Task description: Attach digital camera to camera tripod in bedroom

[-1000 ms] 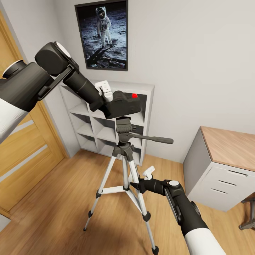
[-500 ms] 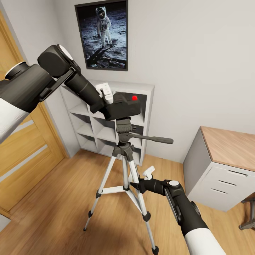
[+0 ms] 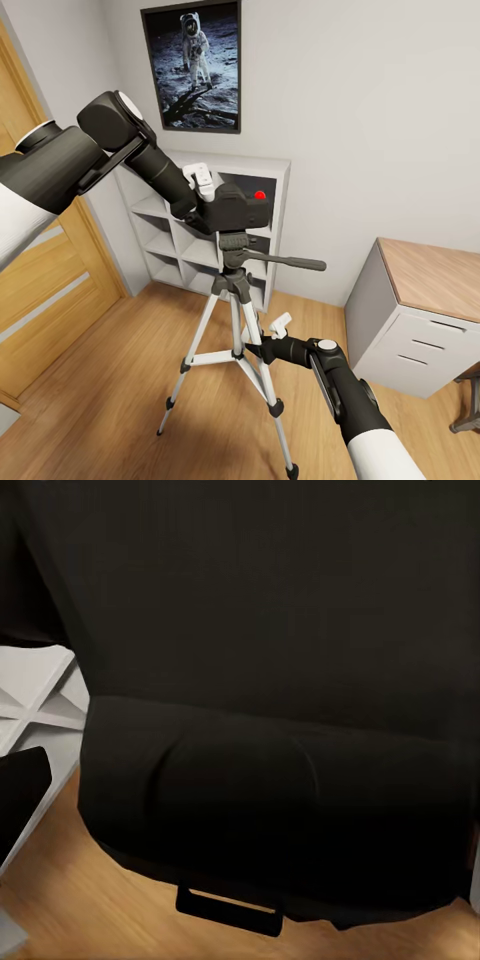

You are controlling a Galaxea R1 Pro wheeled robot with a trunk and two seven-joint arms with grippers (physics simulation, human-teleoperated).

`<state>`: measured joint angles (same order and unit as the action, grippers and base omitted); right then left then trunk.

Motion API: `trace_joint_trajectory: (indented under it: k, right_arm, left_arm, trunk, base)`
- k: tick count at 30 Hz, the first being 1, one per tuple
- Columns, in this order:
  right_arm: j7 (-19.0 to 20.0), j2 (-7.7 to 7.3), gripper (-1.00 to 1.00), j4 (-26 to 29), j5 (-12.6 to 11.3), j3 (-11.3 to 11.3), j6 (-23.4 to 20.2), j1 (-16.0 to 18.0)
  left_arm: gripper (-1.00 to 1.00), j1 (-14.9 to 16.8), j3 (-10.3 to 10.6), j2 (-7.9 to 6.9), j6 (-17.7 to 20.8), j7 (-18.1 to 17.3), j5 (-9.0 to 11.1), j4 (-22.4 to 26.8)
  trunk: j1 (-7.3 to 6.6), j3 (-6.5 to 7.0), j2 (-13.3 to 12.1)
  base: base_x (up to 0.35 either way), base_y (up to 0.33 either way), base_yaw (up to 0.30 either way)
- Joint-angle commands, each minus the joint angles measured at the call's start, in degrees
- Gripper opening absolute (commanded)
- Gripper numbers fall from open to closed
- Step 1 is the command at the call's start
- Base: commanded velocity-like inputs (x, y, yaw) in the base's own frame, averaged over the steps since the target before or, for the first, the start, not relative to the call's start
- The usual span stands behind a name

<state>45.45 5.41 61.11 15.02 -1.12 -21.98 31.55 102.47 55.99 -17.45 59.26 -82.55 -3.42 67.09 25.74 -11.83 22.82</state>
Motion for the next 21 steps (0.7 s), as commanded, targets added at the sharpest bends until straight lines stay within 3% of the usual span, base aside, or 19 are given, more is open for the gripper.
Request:
trace_joint_trajectory:
  k: [1, 21]
  right_arm:
    - [0.22, 0.04, -1.0, 0.06, 2.03, 0.06, 0.11, 0.03]
    - [0.25, 0.04, -1.0, 0.06, 2.03, 0.06, 0.14, 0.04]
  left_arm:
    - [1.0, 0.1, 0.08, -0.03, 0.6, -0.42, -0.36, 0.07]
    - [1.0, 0.1, -0.3, -0.24, 0.6, -0.42, 0.53, 0.47]
  trunk:
    - [0.05, -0.14, 0.1]
    - [0.05, -0.14, 0.1]
  base:
    - [0.0, 0.0, 0.0]
    - [0.0, 0.0, 0.0]
